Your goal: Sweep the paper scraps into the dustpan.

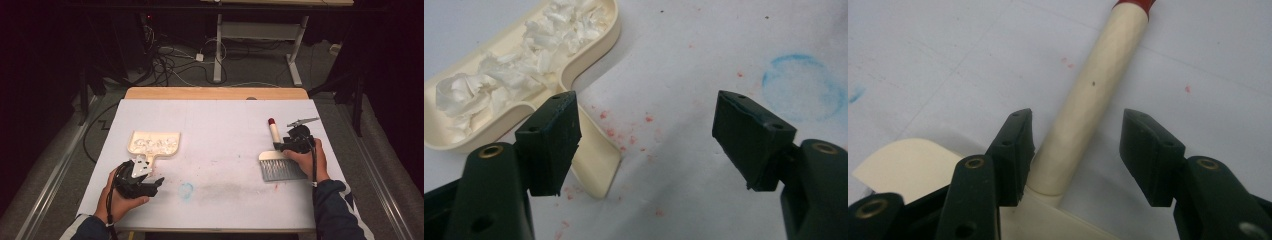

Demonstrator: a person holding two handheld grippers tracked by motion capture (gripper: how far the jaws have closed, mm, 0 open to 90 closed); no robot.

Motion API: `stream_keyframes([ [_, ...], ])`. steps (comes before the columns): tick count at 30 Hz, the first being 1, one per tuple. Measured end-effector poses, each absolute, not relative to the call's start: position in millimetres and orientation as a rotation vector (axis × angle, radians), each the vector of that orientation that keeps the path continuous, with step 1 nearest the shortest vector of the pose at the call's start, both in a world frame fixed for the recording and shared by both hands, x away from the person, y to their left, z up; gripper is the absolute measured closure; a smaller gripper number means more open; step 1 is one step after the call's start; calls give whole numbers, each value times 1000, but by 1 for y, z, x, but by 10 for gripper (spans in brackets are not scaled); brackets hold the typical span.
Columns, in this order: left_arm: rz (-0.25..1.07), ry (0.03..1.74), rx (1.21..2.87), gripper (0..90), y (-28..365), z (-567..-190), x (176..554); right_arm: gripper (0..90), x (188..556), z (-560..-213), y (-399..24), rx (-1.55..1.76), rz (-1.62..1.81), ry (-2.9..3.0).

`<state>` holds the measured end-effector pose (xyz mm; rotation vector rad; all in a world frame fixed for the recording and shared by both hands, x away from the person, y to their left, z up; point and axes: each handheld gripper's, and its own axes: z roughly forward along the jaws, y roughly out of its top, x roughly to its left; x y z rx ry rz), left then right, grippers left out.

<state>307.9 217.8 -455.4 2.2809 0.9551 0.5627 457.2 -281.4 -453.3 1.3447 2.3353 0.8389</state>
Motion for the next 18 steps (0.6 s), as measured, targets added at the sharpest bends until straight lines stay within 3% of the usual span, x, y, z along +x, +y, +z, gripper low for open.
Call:
stream_keyframes([
  [18, 627, 908, 2237, 217, 224, -454, 308, 347, 437, -424, -276, 1171, 1012, 2125],
])
